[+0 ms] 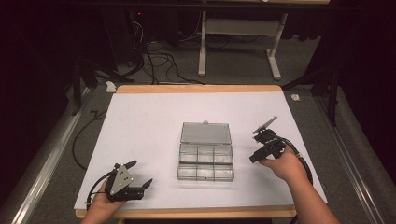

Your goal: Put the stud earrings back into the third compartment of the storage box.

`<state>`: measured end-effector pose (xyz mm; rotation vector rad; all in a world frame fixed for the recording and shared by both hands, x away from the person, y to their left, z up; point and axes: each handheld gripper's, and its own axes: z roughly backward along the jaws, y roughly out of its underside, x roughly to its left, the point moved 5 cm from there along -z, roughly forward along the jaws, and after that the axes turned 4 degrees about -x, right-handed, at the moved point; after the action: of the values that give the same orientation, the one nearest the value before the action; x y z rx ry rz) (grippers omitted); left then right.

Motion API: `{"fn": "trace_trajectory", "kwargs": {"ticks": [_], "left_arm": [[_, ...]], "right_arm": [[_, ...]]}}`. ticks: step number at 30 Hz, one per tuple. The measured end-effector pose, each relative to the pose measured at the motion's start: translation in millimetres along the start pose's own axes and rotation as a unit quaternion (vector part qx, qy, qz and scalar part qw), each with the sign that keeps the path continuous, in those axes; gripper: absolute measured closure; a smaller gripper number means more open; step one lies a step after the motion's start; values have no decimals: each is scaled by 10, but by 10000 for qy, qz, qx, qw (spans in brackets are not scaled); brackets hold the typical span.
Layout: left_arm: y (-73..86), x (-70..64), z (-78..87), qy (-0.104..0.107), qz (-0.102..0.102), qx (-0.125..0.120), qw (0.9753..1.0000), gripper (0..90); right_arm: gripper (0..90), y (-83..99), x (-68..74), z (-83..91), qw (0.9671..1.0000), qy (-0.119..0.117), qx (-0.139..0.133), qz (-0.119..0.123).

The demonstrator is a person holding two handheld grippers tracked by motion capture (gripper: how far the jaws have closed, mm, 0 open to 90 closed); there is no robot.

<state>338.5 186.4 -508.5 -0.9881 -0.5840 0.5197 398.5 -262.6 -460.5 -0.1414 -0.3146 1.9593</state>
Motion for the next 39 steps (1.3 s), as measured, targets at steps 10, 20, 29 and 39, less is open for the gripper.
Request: {"fn": "trace_trajectory", "kwargs": {"ticks": [10, 20, 29, 39], "left_arm": [[0, 0, 1, -16, 0, -6, 10000, 153], [0, -1, 2, -23, -3, -11, 10000, 153], [0, 0, 1, -23, 3, -9, 10000, 153], [0, 0, -6, 16, 3, 13, 10000, 153]], "right_arm": [[374, 186, -153, -22, 9995, -69, -253, -182], [352, 246, -97, -65, 9956, -60, -933, -63], [346, 341, -8, -70, 9810, -45, -1930, -164], [361, 626, 19, -156, 9522, 13, -3037, -340]]}}
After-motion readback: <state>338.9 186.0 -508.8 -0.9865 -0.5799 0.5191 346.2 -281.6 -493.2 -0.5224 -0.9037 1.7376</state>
